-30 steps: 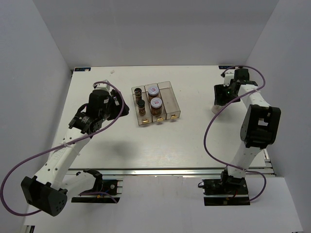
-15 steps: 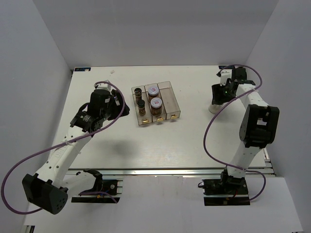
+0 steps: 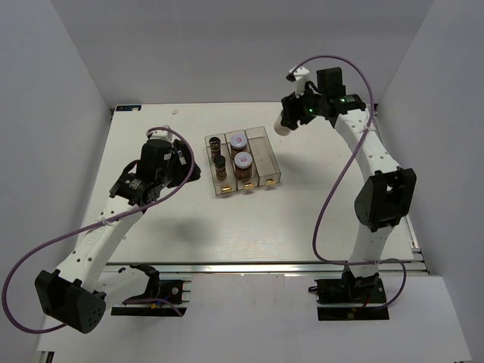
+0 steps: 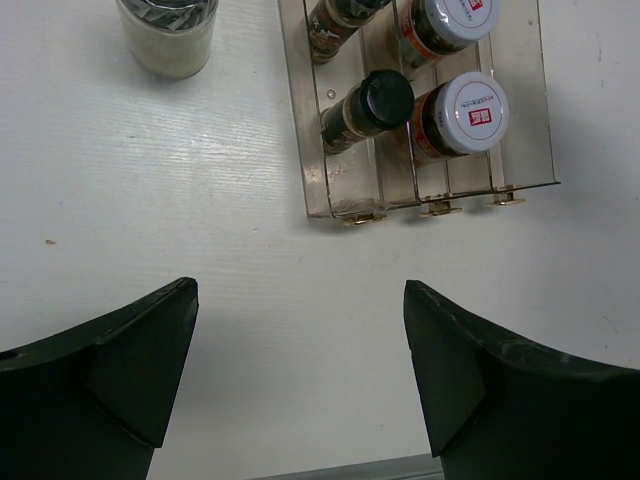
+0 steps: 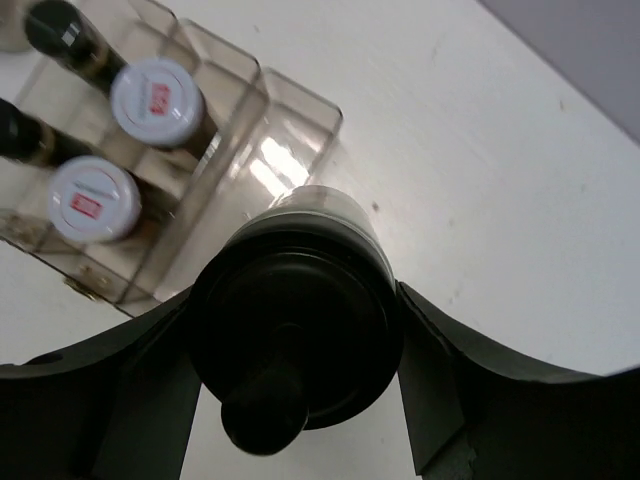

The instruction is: Organize the condiment bottles

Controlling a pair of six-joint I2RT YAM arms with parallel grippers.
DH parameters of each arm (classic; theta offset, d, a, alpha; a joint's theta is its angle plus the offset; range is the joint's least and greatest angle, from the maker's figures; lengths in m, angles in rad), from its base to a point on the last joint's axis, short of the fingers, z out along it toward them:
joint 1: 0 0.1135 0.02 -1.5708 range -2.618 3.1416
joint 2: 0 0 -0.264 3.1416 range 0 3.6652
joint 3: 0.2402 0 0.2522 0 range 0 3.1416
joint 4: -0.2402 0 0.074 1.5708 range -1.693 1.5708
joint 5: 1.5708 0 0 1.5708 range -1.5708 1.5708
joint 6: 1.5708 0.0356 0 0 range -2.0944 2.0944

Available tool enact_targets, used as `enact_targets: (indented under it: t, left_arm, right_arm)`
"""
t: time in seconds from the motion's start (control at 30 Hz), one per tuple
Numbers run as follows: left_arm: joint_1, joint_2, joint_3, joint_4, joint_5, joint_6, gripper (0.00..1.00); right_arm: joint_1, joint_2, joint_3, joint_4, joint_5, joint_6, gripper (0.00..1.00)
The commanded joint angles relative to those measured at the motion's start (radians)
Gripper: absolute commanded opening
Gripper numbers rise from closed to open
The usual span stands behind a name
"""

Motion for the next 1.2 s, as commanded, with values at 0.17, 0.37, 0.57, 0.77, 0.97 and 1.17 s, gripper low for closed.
enact_targets:
  t: [0.17, 0.37, 0.57, 0.77, 0.97, 1.17]
  left_arm:
    - [0.001, -0.03, 0.037, -0.045, -0.041, 0.002, 0.93]
    - [0.001, -0.052, 0.016, -0.048, -0.05, -0.011, 0.93]
    - [0.001, -0.063, 0.003, -0.052, -0.058, -0.019, 0.93]
    - [0.001, -0.063, -0.001, -0.057, -0.064, -0.019, 0.93]
    - [0.001, -0.055, 0.0, -0.052, -0.075, -0.016, 0.93]
    - [0.001, -0.054, 0.0, -0.051, -0.076, -0.016, 0.93]
  right_arm:
    - [0.116, 0.182, 0.215, 0.075, -0.025, 0.065, 0.0]
    - [0.156, 0.289, 0.299, 0.09, 0.007, 0.068, 0.0]
    - [0.18, 0.329, 0.291, 0.101, 0.039, 0.04, 0.0]
    - [0.209, 0.361, 0.275, 0.118, 0.072, 0.019, 0.0]
    - [0.237, 0.386, 0.255, 0.148, 0.114, -0.014, 0.19]
    - [0.237, 0.395, 0.235, 0.159, 0.141, -0.035, 0.46]
